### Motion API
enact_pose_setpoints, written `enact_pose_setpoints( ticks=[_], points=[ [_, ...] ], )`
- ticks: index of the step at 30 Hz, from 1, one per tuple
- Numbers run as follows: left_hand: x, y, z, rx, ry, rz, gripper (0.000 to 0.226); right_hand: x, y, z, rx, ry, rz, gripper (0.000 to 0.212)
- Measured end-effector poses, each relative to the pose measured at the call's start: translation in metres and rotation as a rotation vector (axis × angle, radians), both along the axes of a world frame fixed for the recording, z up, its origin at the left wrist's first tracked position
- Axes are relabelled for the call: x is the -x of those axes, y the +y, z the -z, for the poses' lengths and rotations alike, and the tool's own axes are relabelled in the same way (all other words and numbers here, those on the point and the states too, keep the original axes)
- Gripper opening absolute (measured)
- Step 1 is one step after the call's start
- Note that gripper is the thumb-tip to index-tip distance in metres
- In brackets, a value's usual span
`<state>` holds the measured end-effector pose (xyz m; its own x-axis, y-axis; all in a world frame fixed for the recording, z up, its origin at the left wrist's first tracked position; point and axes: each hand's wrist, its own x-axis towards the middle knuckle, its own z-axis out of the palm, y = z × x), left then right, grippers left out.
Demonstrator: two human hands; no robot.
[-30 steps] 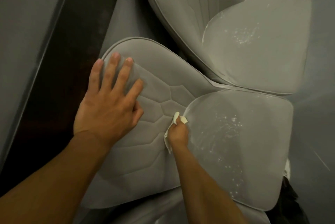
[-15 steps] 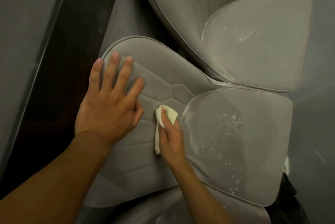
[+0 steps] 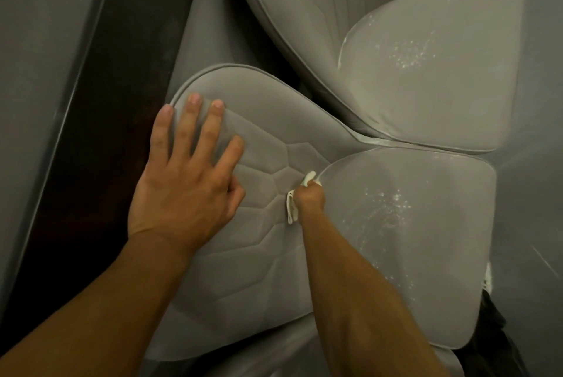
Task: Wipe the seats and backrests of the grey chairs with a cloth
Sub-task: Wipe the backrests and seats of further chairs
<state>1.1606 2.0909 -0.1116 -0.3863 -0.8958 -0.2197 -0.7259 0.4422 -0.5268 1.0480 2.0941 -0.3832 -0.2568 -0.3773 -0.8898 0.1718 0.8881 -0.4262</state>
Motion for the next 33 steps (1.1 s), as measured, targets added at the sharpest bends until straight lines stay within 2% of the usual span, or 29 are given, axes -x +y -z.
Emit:
enact_pose_setpoints(
  ticks=[3,6,9,11,13,15,20,24,26,28,31,33],
  points=[
    [0.0,-0.001,0.001,-0.005,0.007,0.011,0.06,0.004,0.001,0.009,0.045,0.025,-0.091,0.04],
    [-0.001,0.0,0.001,0.002,-0.009,0.012,0.062,0.001,0.023,-0.015,0.263,-0.005,-0.04,0.035],
    [-0.001,-0.001,0.001,0.01,-0.039,0.007,0.066,-0.002,0.052,-0.039,0.515,0.053,-0.209,0.044],
    [-0.001,0.0,0.001,0.017,-0.032,0.008,0.066,-0.004,0.064,-0.056,0.599,-0.005,-0.264,0.046],
    [0.0,0.0,0.002,0.021,-0.033,0.006,0.067,-0.005,0.069,-0.073,0.625,-0.103,-0.176,0.046],
    [0.001,0.0,0.002,0.024,-0.041,0.005,0.066,-0.002,0.063,-0.087,0.638,-0.068,-0.068,0.043],
    [0.001,0.0,0.002,0.022,-0.055,0.001,0.065,0.013,0.014,-0.079,0.584,0.164,0.161,0.045],
    [0.002,0.001,0.001,0.017,-0.097,-0.013,0.068,0.002,-0.005,-0.044,0.572,0.279,0.018,0.045],
    [0.003,0.001,0.001,0.015,-0.089,-0.011,0.067,-0.006,-0.008,-0.037,0.504,0.295,0.024,0.046],
    [0.003,0.0,-0.001,0.009,-0.064,-0.006,0.066,-0.005,-0.012,-0.026,0.331,0.217,0.094,0.045],
    [0.002,0.0,-0.001,0.004,-0.05,-0.002,0.065,0.009,-0.021,-0.007,-0.011,-0.026,0.139,0.045],
    [0.003,0.0,0.0,0.001,-0.053,-0.001,0.065,0.013,-0.024,-0.004,-0.031,-0.058,0.14,0.046]
  ],
)
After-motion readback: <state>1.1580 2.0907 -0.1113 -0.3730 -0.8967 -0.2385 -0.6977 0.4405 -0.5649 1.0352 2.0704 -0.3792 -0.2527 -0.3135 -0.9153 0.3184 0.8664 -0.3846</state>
